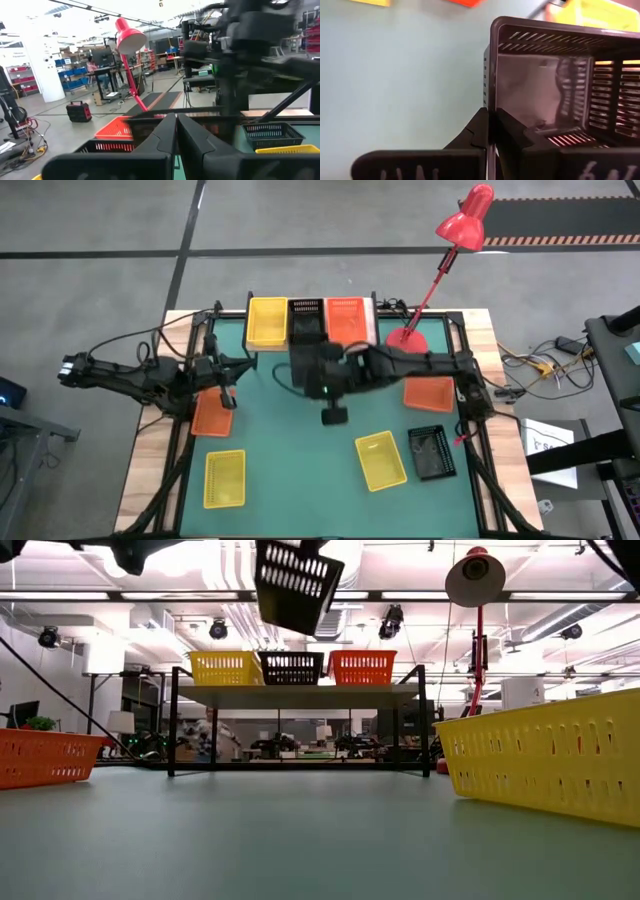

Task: Stack baskets on shelf by color
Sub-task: Stack the left black bin on top of the black bin on the shelf

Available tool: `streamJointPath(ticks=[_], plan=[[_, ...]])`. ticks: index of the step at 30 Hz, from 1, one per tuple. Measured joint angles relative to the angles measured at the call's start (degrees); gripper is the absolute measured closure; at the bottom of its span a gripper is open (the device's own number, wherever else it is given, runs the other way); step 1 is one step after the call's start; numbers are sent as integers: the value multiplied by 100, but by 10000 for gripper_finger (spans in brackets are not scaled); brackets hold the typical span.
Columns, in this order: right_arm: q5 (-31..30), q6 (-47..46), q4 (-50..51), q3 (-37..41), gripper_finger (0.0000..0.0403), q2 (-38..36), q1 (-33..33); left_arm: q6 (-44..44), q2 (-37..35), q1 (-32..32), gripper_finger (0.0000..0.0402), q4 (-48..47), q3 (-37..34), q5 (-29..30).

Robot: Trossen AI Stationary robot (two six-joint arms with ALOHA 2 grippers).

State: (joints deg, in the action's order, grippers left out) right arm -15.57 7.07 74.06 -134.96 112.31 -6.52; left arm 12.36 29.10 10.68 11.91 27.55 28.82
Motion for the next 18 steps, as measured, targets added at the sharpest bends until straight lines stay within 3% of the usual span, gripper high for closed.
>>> streamJointPath(ticks=[10,18], plan=[[3,812,-360,0,390,0,1007,347,4,-4,402,-49,0,-5],[506,1245,-942,12,390,87,1594,514,-14,-7,402,-193,-2,31]])
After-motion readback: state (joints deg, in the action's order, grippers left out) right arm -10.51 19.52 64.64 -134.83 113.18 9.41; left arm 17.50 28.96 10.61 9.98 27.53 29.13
